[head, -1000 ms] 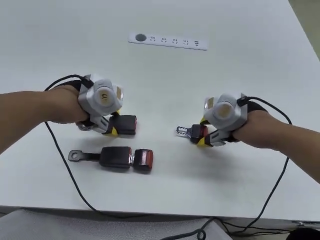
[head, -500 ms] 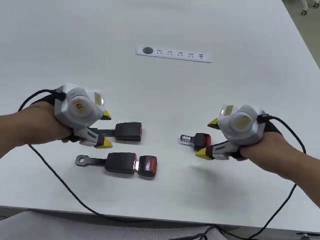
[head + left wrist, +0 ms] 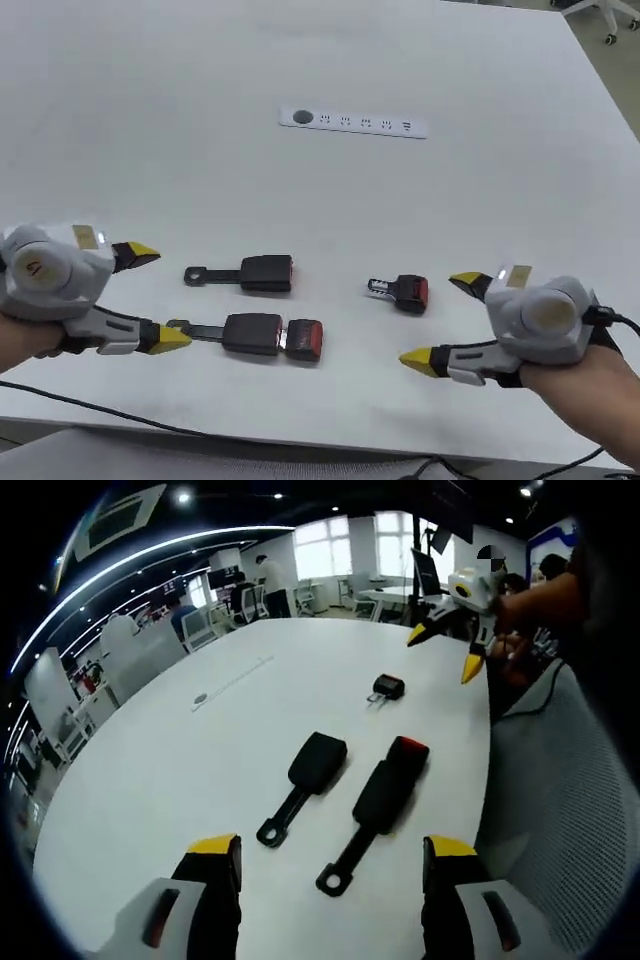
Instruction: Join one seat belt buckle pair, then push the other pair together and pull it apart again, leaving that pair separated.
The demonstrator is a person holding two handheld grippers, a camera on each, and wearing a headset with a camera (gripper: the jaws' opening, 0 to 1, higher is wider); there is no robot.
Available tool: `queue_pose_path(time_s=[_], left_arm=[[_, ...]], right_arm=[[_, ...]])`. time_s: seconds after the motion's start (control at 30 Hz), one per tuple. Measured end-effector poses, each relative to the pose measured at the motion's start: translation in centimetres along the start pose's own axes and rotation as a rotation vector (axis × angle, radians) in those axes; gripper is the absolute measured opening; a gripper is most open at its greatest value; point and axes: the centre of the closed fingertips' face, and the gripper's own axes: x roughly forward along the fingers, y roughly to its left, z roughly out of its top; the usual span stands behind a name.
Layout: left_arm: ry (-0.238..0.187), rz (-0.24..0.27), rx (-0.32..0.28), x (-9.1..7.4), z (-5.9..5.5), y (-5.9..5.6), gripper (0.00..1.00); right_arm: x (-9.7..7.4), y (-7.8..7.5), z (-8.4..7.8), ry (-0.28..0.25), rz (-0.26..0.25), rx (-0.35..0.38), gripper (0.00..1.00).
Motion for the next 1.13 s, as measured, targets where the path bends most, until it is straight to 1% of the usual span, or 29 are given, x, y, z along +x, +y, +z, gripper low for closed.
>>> queue_pose_path(time_s=[0.07,0.13,0.2,0.23,0.27,0.3,0.37,0.43,0.5,0.57,0.6,0.67,0.73,0.83,1.03,1.13], left_arm=[[-0.008,0.005,-0.015,-0.5,-0.5,-0.1,0.8],[-0.022,0.009,-0.044,-1.0,-0.7,-0.3,0.83],[-0.037,0.017,-0.072,-1.5,-1.0,-0.3,0.86],[-0.04,0.019,-0.076,-1.6,-1.1,-0.3,0.88],[-0.048,0.021,-0.083,-1.8,-1.3,-0.3,0.9],[-0.053,0.022,-0.091,-1.8,-1.5,-0.4,0.92],[-0.048,0.025,-0.112,-1.8,-2.3,-0.4,0.95],[-0.057,0.029,-0.125,-1.9,-2.7,-0.4,1.0],[-0.063,0.032,-0.133,-2.2,-3.0,-0.3,1.0],[-0.068,0.036,-0.135,-2.3,-3.2,-0.2,1.0],[-0.071,0.035,-0.141,-2.4,-3.3,-0.2,1.0],[-0.07,0.036,-0.147,-2.4,-3.5,-0.2,1.0],[-0.064,0.043,-0.145,-2.5,-3.8,-0.3,1.0],[-0.07,0.051,-0.16,-2.6,-3.8,-0.3,1.0],[-0.067,0.054,-0.163,-2.7,-4.1,-0.6,1.0],[-0.077,0.058,-0.16,-2.8,-4.0,-0.6,1.0]], right_arm=[[-0.5,0.1,-0.5,-0.001,-0.005,0.011,0.82],[-0.9,0.1,-0.8,-0.007,-0.016,0.024,0.85],[-1.2,0.3,-0.9,-0.028,-0.016,0.043,0.85],[-1.3,0.3,-0.8,-0.043,-0.02,0.051,0.87],[-1.3,0.5,-0.8,-0.058,-0.019,0.078,0.89],[-1.3,0.7,-0.9,-0.06,-0.017,0.085,0.91],[-1.4,0.8,-0.9,-0.072,-0.03,0.076,0.95],[-1.5,1.0,-1.0,-0.081,-0.035,0.083,1.0],[-1.8,1.1,-1.0,-0.096,-0.036,0.08,1.0],[-1.9,1.2,-1.1,-0.1,-0.033,0.086,1.0],[-2.0,1.1,-1.4,-0.096,-0.043,0.08,1.0],[-2.0,1.1,-2.0,-0.08,-0.042,0.086,1.0],[-2.1,1.2,-2.2,-0.078,-0.047,0.087,1.0],[-2.2,1.2,-2.0,-0.081,-0.052,0.091,1.0],[-1.9,1.6,-1.7,-0.083,-0.052,0.083,1.0],[-1.9,1.8,-1.6,-0.086,-0.052,0.081,1.0]])
